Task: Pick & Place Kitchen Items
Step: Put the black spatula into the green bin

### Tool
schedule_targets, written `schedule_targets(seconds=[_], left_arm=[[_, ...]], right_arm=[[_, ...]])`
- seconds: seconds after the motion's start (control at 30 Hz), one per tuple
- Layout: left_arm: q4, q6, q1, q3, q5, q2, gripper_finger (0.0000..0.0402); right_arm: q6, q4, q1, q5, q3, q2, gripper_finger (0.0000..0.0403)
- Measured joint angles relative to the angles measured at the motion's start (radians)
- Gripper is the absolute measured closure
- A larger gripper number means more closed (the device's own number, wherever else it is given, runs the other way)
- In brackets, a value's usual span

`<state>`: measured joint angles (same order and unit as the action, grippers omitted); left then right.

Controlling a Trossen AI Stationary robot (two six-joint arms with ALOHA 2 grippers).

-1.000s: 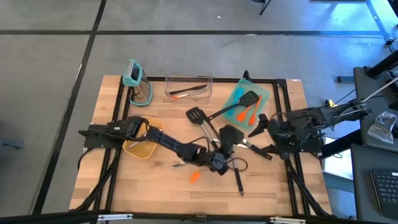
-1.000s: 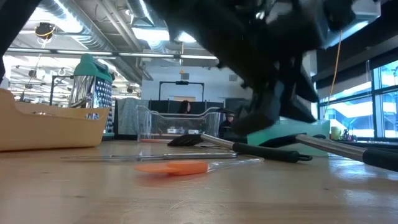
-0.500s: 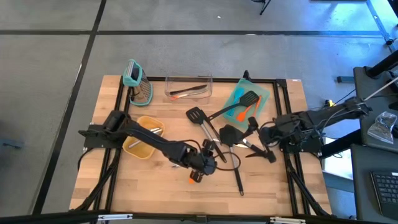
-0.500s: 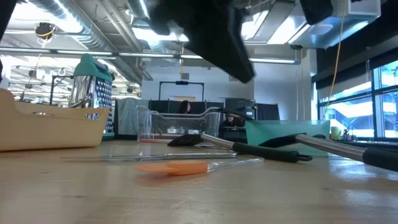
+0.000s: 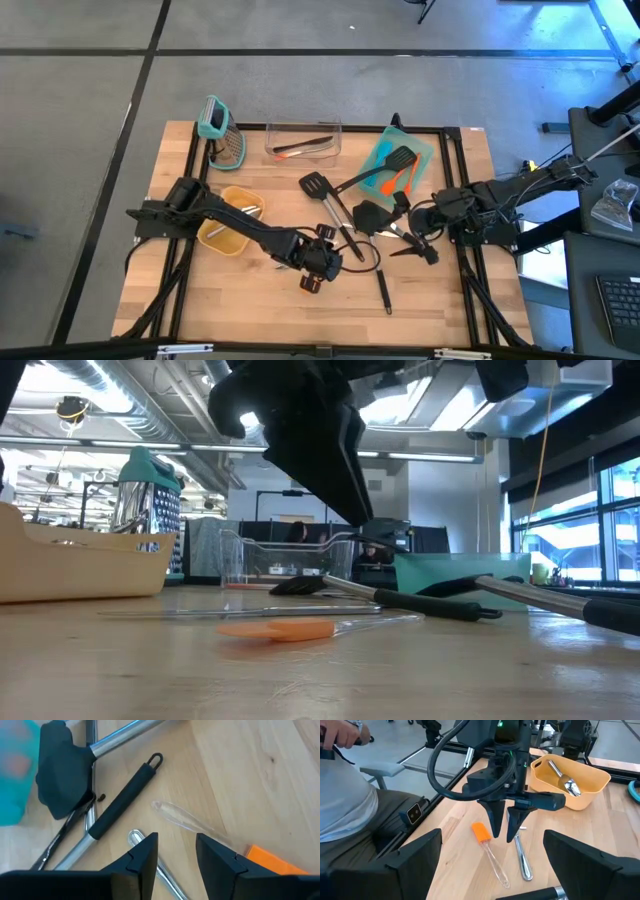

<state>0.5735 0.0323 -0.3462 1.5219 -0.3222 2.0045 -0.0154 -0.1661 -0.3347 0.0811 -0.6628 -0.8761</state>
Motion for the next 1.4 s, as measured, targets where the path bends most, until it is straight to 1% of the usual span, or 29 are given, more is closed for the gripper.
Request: schedule_targets(seconds=[0.1, 0.17, 0.23, 0.37, 0.47, 0.57, 0.63, 0.67, 0.77, 0.87, 0.93, 0.97, 1.03, 1.07, 1.17, 1.23, 1.3, 1.4], left_arm=[[-0.043, -0.01, 0.001, -0.016, -0.003, 0.0, 0.028], [-0.072, -0.016, 0.001, -0.022, -0.031, 0.0, 0.0285], [-0.095, -0.035, 0.001, -0.031, -0.09, 0.0, 0.0293], [-0.085, -0.081, 0.001, -0.034, -0.201, 0.0, 0.0314], [-0.084, -0.083, 0.001, -0.034, -0.233, 0.0, 0.0328], [-0.095, -0.082, 0.003, -0.034, -0.231, 0.0, 0.0337], [-0.13, -0.083, 0.008, -0.034, -0.201, 0.0, 0.034], [-0.152, -0.082, 0.012, -0.034, -0.169, 0.0, 0.034], [-0.25, -0.075, 0.024, -0.06, -0.033, -0.002, 0.0341], [-0.318, -0.088, 0.032, -0.162, 0.082, -0.051, 0.0341], [-0.389, -0.122, 0.033, -0.263, 0.098, -0.115, 0.0341], [-0.443, -0.138, 0.034, -0.324, 0.098, -0.156, 0.0341], [-0.631, -0.159, 0.034, -0.454, 0.099, -0.243, 0.0341], [-0.743, -0.161, 0.034, -0.527, 0.099, -0.287, 0.0341], [-1.149, -0.16, 0.031, -0.744, 0.102, -0.406, 0.0341], [-1.41, -0.156, 0.031, -0.871, 0.109, -0.456, 0.0341], [-1.617, -0.152, 0.031, -0.977, 0.106, -0.486, 0.0341], [-1.825, -0.151, 0.03, -1.088, 0.107, -0.502, 0.0341]], right_arm=[[0.0, -0.029, 0.0, 0.0, 0.0, 0.0, 0.0052], [0.004, -0.06, 0.001, 0.0, 0.0, -0.002, 0.0052], [0.027, -0.113, 0.006, 0.0, 0.0, -0.009, 0.0052], [0.052, -0.227, 0.007, -0.003, 0.0, -0.022, 0.0052], [0.051, -0.228, 0.007, -0.003, 0.0, -0.028, 0.0052], [0.03, -0.185, 0.006, -0.003, 0.0, -0.028, 0.0052], [0.028, -0.148, 0.006, -0.003, 0.0, -0.028, 0.0052], [0.027, -0.135, 0.006, -0.003, 0.0, -0.03, 0.0052], [0.036, -0.134, 0.006, -0.033, 0.0, -0.045, 0.0052], [0.037, -0.126, 0.006, -0.023, 0.0, -0.056, 0.0052], [0.029, -0.124, 0.004, -0.018, 0.0, -0.063, 0.0052], [0.029, -0.119, 0.003, -0.018, 0.0, -0.067, 0.0052], [0.027, -0.113, 0.004, -0.018, 0.0, -0.078, 0.0052], [0.026, -0.112, 0.004, -0.018, 0.0, -0.083, 0.0052], [0.007, -0.074, 0.004, -0.019, 0.0, -0.101, 0.0052], [-0.004, -0.007, 0.003, -0.027, 0.0, -0.12, 0.0052], [-0.034, 0.054, 0.0, -0.048, 0.0, -0.148, 0.0052], [-0.083, 0.153, -0.008, -0.083, 0.0, -0.209, 0.0052]])
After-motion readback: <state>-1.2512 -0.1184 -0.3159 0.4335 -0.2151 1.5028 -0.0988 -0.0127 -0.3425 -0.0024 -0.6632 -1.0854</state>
